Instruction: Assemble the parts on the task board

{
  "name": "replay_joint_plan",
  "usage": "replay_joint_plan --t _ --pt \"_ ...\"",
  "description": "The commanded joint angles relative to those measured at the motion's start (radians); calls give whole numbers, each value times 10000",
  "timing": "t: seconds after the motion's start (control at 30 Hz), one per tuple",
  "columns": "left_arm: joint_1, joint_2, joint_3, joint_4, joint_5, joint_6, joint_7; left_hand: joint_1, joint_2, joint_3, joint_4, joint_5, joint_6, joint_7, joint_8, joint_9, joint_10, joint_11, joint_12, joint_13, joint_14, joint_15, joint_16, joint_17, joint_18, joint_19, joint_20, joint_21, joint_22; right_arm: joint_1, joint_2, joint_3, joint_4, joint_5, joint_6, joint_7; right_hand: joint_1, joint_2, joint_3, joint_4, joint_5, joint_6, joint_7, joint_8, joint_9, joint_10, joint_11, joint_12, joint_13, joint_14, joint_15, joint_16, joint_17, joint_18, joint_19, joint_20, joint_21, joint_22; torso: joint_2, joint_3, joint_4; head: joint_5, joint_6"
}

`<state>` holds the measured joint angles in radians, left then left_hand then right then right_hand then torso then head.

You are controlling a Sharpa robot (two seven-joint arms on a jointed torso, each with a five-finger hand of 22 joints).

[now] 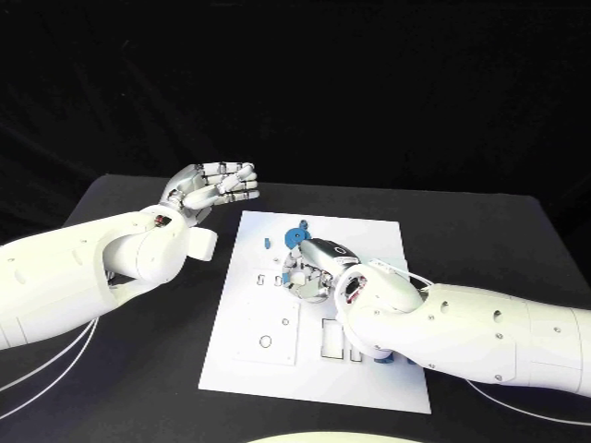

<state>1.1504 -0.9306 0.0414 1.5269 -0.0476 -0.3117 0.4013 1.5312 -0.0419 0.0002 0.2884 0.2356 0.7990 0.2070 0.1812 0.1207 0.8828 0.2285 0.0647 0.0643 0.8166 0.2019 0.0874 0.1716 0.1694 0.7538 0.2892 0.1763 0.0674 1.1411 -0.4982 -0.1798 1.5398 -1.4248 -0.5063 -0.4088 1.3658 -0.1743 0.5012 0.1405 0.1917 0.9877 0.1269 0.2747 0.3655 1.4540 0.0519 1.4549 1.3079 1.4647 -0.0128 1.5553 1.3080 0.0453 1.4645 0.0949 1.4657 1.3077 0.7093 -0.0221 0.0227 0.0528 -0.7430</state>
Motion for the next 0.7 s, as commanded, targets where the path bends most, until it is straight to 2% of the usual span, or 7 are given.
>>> replay_joint_plan --t 0.03,0.7 --pt "10 8 7 20 4 198 30 49 35 -47 -16 -39 -53 633 -19 -15 -72 8 7 -6 -92 9 -43 -15 -40 -29 14 -44 15 -31 20 -16 -28 -138 167 -89 -142 8 23 -16 26 -16 19 12 5 -8 -38 -39 1099 961 -67 25 2178 -138 286 -61 10 1743 -6 4 -3 6 -11" --pt "10 -8 7 15 -9 220 -9 46 36 -64 -14 -41 -52 631 -13 -16 -66 8 11 -5 -110 14 -77 -33 -45 -28 14 -47 16 -43 38 -18 -56 -168 302 -233 -461 -223 -43 48 19 -131 54 9 -5 -92 -7 -131 999 952 -42 12 2137 -118 239 -43 -65 1693 -5 2 -6 32 -38"
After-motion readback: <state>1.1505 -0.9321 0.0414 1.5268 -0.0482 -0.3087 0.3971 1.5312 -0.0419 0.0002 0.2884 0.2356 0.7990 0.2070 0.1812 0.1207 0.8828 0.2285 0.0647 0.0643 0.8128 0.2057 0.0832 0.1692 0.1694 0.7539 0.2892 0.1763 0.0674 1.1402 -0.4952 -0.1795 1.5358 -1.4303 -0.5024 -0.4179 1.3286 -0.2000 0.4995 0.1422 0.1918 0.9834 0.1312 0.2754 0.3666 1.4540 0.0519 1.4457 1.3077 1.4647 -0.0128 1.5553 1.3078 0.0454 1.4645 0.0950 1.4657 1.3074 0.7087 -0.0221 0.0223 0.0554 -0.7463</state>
